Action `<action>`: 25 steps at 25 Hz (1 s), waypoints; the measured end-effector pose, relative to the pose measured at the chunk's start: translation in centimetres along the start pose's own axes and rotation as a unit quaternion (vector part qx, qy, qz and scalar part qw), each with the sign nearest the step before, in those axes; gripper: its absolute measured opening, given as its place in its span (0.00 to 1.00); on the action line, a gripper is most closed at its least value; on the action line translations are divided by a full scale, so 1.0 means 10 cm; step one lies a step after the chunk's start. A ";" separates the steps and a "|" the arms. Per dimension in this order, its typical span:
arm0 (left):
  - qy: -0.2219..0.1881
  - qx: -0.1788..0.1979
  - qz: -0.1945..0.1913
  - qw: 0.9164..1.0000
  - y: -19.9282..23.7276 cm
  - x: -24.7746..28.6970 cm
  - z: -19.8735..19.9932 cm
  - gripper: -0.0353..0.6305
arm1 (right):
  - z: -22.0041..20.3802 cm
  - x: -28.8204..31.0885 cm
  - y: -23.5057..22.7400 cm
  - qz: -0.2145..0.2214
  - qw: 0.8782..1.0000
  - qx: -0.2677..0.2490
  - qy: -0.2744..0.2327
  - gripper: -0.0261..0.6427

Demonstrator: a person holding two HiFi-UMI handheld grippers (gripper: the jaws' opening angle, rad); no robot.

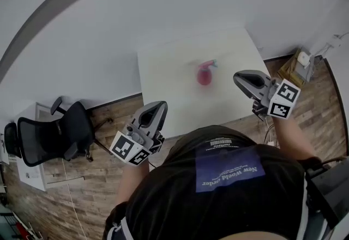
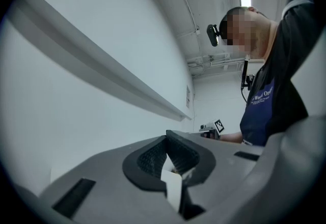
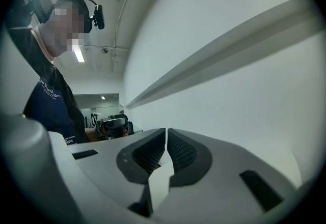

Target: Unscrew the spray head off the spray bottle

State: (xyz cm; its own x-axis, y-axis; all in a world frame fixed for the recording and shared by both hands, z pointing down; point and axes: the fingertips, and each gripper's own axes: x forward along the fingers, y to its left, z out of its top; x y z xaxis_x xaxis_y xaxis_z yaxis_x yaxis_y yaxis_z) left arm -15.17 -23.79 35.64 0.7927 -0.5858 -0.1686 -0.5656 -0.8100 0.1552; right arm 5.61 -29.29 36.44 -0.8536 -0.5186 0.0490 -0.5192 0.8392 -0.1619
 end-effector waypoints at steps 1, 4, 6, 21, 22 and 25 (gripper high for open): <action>0.004 0.003 -0.004 1.000 0.06 -0.02 -0.01 0.06 | -0.02 0.07 0.02 0.000 1.000 0.001 0.002 0.03; 0.014 -0.001 -0.015 1.000 0.29 -0.14 -0.06 0.06 | -0.13 0.36 0.07 -0.004 1.000 0.007 0.014 0.04; 0.014 -0.005 -0.022 1.000 0.39 -0.18 -0.10 0.06 | -0.17 0.49 0.06 -0.006 1.000 0.012 0.021 0.04; 0.020 -0.009 0.027 0.999 0.49 0.53 -0.29 0.06 | -0.18 0.47 -0.60 0.066 0.997 0.013 0.024 0.04; 0.020 -0.009 0.034 0.999 0.44 0.66 -0.30 0.06 | -0.16 0.40 -0.71 0.075 0.997 0.015 0.023 0.04; 0.027 -0.003 0.055 0.998 0.29 1.04 -0.37 0.06 | -0.11 0.20 -1.02 0.106 0.994 0.018 0.023 0.08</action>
State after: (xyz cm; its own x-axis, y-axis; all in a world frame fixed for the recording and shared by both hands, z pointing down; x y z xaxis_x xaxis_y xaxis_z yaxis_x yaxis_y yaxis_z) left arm -7.74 -32.13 37.92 0.7366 -0.6694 -0.0969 -0.6492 -0.7399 0.1766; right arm 9.16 -38.73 39.31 -0.9451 -0.3221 0.0556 -0.3265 0.9221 -0.2076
